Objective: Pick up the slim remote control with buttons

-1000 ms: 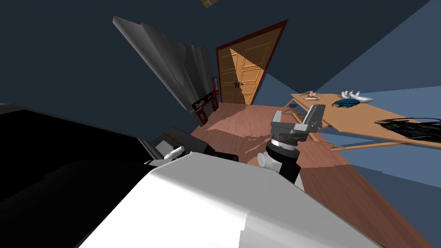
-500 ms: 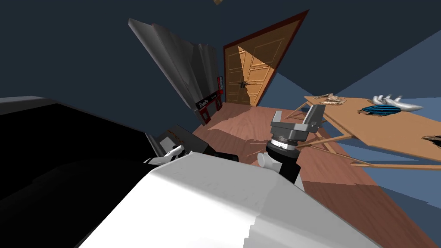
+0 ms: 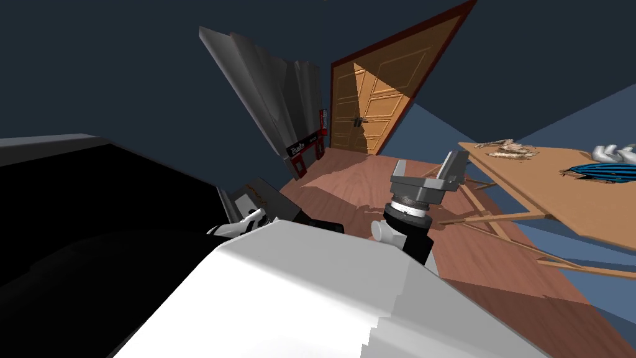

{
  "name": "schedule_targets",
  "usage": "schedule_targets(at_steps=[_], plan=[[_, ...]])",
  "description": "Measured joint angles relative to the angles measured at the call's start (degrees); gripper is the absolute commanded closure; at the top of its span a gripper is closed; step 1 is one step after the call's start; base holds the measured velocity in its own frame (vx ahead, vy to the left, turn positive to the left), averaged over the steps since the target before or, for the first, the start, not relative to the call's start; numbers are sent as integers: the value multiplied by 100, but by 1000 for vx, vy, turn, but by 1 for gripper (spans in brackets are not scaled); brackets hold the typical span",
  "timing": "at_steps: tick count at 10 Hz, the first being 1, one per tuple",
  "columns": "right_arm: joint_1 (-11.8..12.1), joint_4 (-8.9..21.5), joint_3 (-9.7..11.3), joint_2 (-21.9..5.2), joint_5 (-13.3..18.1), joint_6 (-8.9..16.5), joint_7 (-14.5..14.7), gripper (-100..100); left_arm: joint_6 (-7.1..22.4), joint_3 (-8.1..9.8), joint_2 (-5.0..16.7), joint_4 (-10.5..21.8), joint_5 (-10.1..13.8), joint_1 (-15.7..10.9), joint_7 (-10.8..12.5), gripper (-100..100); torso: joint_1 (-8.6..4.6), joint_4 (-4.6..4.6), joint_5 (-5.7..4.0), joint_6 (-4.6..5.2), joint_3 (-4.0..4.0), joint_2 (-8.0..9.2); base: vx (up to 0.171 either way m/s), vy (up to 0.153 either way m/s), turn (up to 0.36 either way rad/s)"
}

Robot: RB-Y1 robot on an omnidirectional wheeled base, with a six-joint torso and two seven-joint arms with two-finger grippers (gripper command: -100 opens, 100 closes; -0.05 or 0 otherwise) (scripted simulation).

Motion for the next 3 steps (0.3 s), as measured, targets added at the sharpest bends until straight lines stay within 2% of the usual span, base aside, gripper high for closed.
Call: schedule_targets(at_steps=[2, 3], plan=[[-1, 0, 1, 0, 0, 0, 0, 0, 8, 84, 15, 131, -32, -65, -283, 100, 2, 5, -2, 12, 5, 6, 25, -16, 7], [-2, 0, 0, 0, 0, 0, 0, 0, 11, 84, 12, 134, -33, -67, -305, 0, 8, 7, -2, 11, 10, 15, 0, 0, 0]])
